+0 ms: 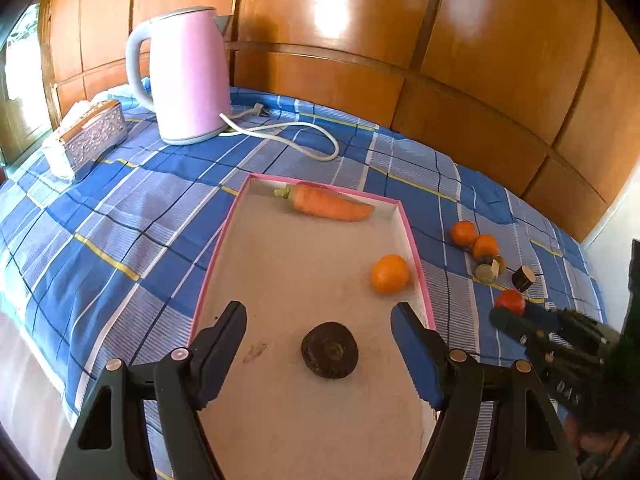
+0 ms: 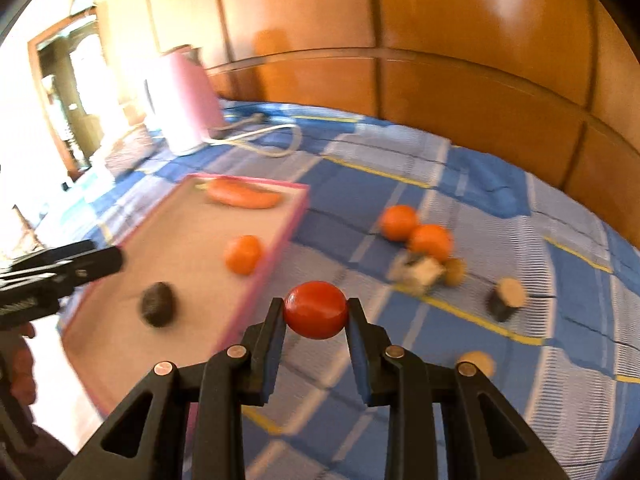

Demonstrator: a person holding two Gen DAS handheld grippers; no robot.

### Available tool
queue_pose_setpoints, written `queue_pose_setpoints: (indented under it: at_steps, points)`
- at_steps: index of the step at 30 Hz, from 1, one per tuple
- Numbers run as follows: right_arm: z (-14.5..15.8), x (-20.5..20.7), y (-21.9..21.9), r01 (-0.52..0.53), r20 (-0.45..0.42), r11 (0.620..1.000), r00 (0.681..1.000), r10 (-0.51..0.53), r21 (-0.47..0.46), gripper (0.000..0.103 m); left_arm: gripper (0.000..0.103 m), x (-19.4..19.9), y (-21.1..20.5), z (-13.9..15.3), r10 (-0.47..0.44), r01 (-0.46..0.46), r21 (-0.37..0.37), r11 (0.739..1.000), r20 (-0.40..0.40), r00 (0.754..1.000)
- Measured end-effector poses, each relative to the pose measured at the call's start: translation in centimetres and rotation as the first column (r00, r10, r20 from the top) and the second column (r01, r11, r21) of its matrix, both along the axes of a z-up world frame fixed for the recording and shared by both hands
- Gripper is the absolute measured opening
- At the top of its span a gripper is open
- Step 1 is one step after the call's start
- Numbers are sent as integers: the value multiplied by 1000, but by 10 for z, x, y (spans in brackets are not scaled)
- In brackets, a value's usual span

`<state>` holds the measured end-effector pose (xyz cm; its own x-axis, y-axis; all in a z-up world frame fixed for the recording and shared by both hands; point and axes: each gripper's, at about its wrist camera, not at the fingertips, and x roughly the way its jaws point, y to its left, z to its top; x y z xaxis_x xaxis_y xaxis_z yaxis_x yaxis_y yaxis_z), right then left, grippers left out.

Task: Organize fruits
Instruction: 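Carry the red tomato with the right tool into the tray and release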

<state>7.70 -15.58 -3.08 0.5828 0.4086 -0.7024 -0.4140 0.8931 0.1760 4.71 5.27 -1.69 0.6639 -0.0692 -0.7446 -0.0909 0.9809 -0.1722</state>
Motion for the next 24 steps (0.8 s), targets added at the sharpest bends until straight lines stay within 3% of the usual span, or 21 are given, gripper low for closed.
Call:
queue_pose_setpoints:
  at_steps: [5,12,24]
  points:
    - [2,-7,27,-67,-29,996,997,69,54,30,75,-6,17,2,39,-39,-7,999,13,999]
    - [-1,-6,68,-173,-50,984,983,174,37,30,75,-11,35,0,84,-84,-19,996,7,996]
    - [-10,-11,79,-153,-47,988,987,152,-9,34,75,-14,32,-1,69,-69,-13,998,5,998]
